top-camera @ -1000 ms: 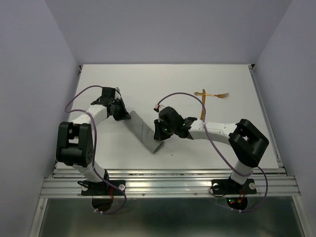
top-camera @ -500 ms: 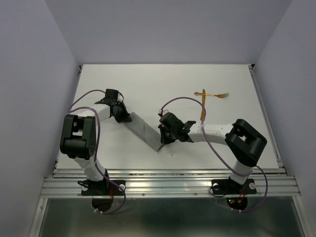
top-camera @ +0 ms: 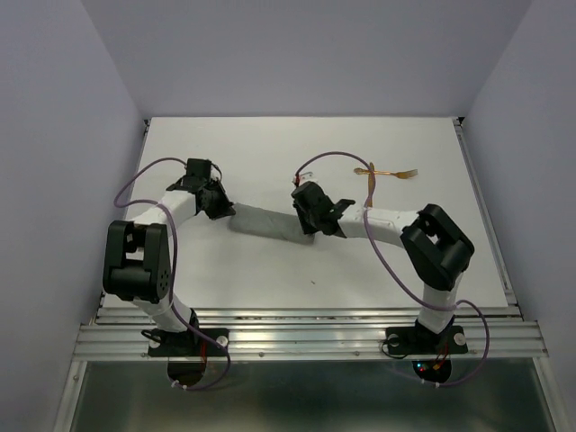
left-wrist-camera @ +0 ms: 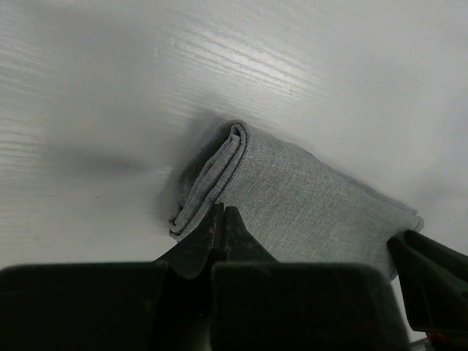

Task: Fold the napkin into a case and place the utensils inside
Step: Turn over the smaller rectangle-folded napkin at the center of the board, then move the knife to the corner of the board.

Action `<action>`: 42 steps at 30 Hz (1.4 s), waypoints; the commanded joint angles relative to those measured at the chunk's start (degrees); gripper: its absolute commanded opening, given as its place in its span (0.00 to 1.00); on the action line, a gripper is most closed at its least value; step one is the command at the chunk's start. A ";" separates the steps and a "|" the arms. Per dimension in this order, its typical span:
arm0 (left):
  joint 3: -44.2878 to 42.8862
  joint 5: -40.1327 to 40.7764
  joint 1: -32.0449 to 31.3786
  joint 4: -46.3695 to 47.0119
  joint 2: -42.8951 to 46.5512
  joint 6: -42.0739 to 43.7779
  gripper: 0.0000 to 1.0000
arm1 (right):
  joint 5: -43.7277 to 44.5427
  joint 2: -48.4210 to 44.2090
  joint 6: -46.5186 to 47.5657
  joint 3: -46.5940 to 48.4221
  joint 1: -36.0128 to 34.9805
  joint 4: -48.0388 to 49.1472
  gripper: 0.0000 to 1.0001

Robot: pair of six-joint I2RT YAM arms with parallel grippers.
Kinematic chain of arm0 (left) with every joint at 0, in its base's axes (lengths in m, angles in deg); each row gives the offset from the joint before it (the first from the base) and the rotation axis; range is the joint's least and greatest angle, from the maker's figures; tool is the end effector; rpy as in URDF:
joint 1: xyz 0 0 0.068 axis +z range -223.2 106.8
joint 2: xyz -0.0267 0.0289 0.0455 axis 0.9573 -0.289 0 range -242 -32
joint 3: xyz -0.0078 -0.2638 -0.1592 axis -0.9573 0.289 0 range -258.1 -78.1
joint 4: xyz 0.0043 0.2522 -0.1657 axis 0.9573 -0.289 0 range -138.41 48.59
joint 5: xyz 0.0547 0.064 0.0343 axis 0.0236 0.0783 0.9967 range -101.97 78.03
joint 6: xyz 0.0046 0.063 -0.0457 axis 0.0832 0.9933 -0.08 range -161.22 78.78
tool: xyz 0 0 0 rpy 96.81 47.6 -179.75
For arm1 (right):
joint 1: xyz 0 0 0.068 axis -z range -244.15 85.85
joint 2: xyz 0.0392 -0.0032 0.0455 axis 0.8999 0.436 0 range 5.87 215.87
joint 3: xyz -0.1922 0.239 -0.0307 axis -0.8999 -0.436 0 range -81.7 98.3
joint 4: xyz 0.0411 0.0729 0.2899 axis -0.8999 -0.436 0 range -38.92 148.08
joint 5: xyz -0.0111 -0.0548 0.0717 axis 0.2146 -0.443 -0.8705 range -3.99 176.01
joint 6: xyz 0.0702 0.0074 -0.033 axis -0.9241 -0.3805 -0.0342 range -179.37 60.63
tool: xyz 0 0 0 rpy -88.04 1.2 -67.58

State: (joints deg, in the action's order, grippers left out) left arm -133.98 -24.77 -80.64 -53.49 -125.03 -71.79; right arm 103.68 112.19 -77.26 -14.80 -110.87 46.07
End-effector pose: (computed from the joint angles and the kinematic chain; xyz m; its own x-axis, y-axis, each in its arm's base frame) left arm 0.3869 -0.0654 0.1823 -0.7837 -0.3978 -0.4770 -0.1497 0.8663 -0.4765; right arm 0.3234 0.3140 0.1581 -0.6833 -0.2988 -0.6662 -0.3721 0.9276 -0.0343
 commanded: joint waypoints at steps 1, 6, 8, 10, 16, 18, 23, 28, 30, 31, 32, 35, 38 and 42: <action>-2.57 1.63 -0.12 -1.02 4.70 0.24 0.00 | 2.81 -2.52 4.18 4.64 0.93 -1.26 0.40; -3.27 4.71 -0.12 -1.37 7.69 0.24 0.00 | 3.95 -9.10 2.17 3.69 7.24 -0.03 0.68; -3.45 5.41 -0.12 -1.55 8.74 0.24 0.00 | 3.51 -9.82 0.59 2.81 12.67 0.06 0.70; -3.45 5.33 -0.12 -1.46 9.18 0.42 0.00 | 2.72 -10.17 -0.47 2.63 16.47 -0.29 0.70; -2.83 3.75 -0.12 -1.11 9.98 0.95 0.00 | -5.18 -7.28 -5.05 4.21 31.13 -4.77 0.71; -2.57 3.57 -0.12 -1.11 9.80 1.21 0.00 | -8.08 -5.34 -5.23 5.26 33.70 -5.48 0.75; -2.40 3.74 -0.12 -1.46 9.80 1.65 0.00 | -8.26 -0.43 -3.56 8.77 36.35 -7.58 0.75; -2.48 3.31 -0.12 -1.46 9.36 1.74 0.00 | -10.99 5.37 -2.06 12.90 36.88 -9.08 0.68; -2.48 3.31 -0.12 -1.55 9.36 1.74 0.00 | -12.22 6.96 -1.45 13.61 36.88 -9.17 0.66; -2.40 3.22 -0.12 -1.46 9.28 1.83 0.00 | -12.48 8.27 -1.27 13.88 36.88 -9.17 0.64; -2.39 3.04 -0.12 -1.46 9.19 1.83 0.00 | -12.75 8.72 -1.27 14.23 36.88 -9.35 0.62; -2.48 2.87 -0.20 -1.46 9.01 1.83 0.00 | -15.02 9.34 -1.27 13.97 36.88 -9.09 0.49; -2.48 2.43 -0.12 -1.37 8.75 1.83 0.00 | -17.14 8.99 -1.53 12.13 35.39 -8.47 0.33; -2.48 1.90 -0.20 -0.67 8.22 1.65 0.00 | -17.14 8.20 -2.41 10.28 31.26 -8.03 0.32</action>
State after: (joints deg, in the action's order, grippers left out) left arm -135.47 -22.04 -80.64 -54.91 -117.23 -71.05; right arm 89.17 120.95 -79.06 -2.85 -75.48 38.72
